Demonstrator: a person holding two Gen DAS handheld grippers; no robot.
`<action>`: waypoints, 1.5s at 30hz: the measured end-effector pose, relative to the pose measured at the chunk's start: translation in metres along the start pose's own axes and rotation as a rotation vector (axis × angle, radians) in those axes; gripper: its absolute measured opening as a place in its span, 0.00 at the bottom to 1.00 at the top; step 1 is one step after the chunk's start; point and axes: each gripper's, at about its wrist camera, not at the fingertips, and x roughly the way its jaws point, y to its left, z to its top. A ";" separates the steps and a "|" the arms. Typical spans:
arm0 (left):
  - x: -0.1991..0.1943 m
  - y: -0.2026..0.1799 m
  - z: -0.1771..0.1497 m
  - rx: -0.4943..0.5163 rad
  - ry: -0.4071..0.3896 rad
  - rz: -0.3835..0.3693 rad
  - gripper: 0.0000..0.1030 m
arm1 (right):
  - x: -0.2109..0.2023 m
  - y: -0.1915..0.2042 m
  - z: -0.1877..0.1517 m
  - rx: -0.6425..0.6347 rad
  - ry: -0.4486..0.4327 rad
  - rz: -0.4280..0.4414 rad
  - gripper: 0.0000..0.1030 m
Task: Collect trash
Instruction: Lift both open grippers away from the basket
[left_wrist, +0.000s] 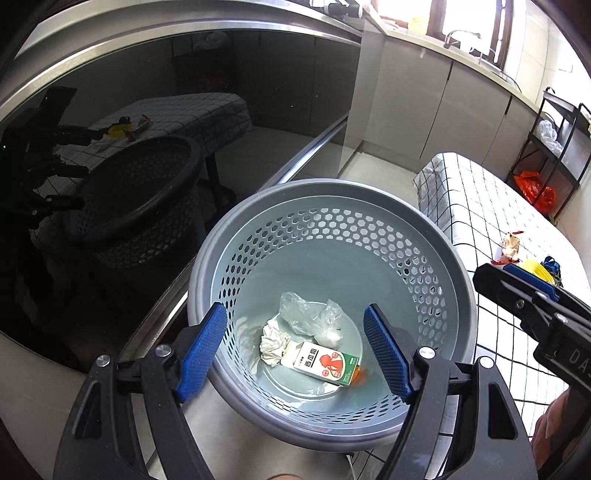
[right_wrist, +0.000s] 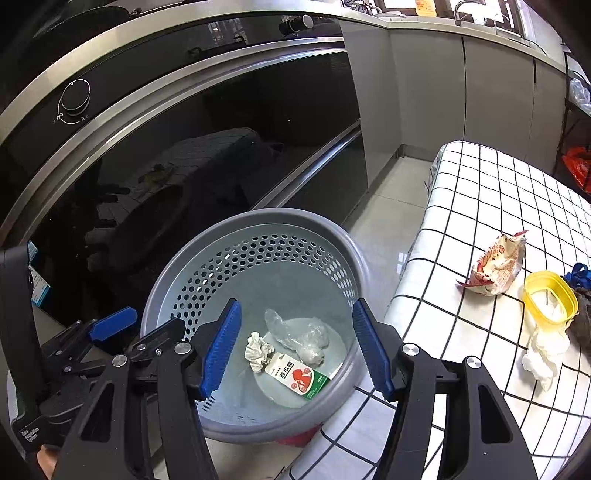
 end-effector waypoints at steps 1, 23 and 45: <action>0.000 -0.001 0.000 0.002 -0.001 -0.001 0.73 | -0.002 -0.002 -0.002 0.003 -0.001 -0.002 0.58; -0.029 -0.079 -0.019 0.135 -0.043 -0.115 0.75 | -0.099 -0.083 -0.079 0.178 -0.064 -0.204 0.63; -0.047 -0.209 -0.048 0.292 -0.055 -0.292 0.80 | -0.224 -0.225 -0.183 0.593 -0.147 -0.558 0.71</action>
